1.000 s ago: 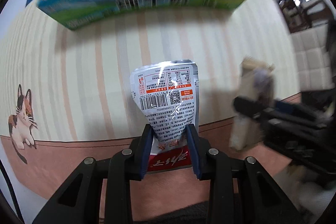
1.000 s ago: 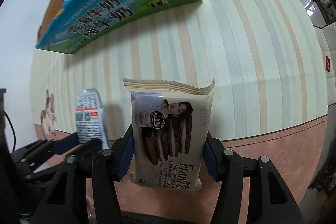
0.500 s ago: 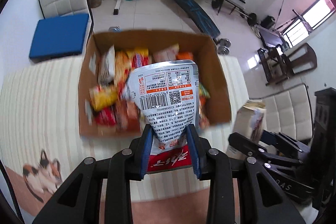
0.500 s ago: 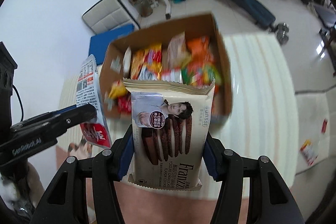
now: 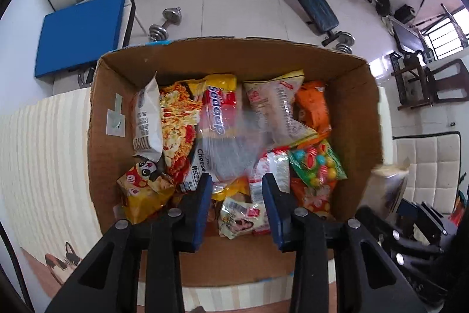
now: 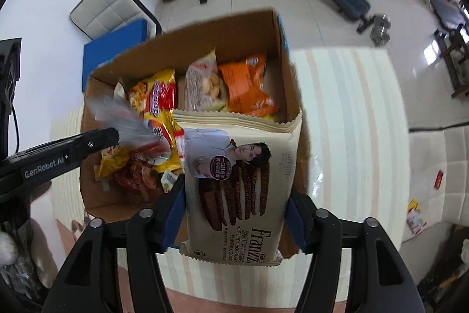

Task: Organize snacks

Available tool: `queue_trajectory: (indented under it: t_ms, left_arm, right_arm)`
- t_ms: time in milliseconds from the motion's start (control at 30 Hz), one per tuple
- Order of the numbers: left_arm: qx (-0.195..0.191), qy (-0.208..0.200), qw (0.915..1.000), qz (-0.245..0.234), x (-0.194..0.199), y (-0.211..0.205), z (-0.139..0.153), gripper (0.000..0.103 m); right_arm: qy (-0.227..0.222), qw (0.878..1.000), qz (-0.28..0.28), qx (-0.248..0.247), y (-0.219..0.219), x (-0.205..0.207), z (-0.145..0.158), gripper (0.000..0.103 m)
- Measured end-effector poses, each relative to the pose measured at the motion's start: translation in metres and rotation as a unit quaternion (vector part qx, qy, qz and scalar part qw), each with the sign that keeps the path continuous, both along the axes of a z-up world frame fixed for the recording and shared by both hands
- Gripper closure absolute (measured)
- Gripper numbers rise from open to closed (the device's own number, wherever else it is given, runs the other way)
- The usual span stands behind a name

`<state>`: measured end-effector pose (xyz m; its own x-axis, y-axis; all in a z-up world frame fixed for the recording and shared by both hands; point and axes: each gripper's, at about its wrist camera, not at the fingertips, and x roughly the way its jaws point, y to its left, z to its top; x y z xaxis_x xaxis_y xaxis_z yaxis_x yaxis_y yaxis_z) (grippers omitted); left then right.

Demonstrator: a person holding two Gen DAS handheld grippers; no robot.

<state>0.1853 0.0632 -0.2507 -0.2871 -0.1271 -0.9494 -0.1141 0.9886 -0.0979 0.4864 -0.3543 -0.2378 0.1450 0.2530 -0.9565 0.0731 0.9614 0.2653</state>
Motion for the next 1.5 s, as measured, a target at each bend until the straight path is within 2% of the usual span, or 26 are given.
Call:
queue_trajectory:
  t_ms: [67,133,167,200,333,367,400,567,833,967,1100,1500]
  left_arm:
    - [-0.004,-0.002,0.9999,0.011,-0.003,0.003,-0.005,0.060]
    - [0.001,0.002,0.9999,0.010,-0.008,0.004,-0.007,0.030]
    - [0.000,0.002,0.9999,0.011,-0.010,0.004,-0.007,0.023]
    - [0.001,0.000,0.9999,0.014,-0.013,0.006,-0.008,0.018]
    - [0.007,-0.009,0.9998,0.018,-0.024,0.012,-0.005,0.015]
    - [0.008,-0.008,0.9998,0.017,-0.029,0.013,-0.004,0.013]
    - [0.009,-0.008,0.9998,0.017,-0.032,0.014,-0.004,0.006]
    - [0.013,-0.013,0.9995,0.024,-0.050,0.020,0.003,0.004]
    - [0.041,-0.052,0.9976,0.018,-0.074,0.020,0.041,0.004]
    - [0.059,-0.092,0.9940,0.007,-0.086,0.013,0.074,0.004]
    - [0.066,-0.131,0.9891,0.009,-0.101,0.007,0.112,0.004]
    - [0.081,-0.211,0.9741,0.005,-0.158,-0.013,0.220,0.004]
  right_arm:
    - [-0.003,1.000,0.002,-0.007,0.002,0.000,0.000,0.015]
    - [-0.008,1.000,0.002,-0.005,0.003,-0.003,0.002,0.014]
    - [-0.010,1.000,0.001,-0.006,0.004,-0.003,0.001,0.011]
    - [-0.014,1.000,0.001,-0.009,0.005,-0.003,0.001,0.009]
    - [-0.023,0.999,0.010,-0.033,0.015,-0.003,-0.003,0.006]
    - [-0.024,0.999,0.010,-0.038,0.017,-0.004,-0.004,0.006]
    - [-0.027,0.998,0.011,-0.047,0.020,-0.006,-0.004,0.005]
    - [-0.026,0.997,0.017,-0.064,0.026,-0.015,-0.005,0.004]
    - [-0.054,0.996,0.015,-0.070,0.030,-0.041,0.015,0.004]
    - [-0.082,0.993,0.018,-0.086,0.031,-0.065,0.034,0.004]
    - [-0.103,0.992,0.010,-0.076,0.027,-0.093,0.057,0.004]
    - [-0.182,0.981,0.006,-0.069,0.014,-0.194,0.144,0.004]
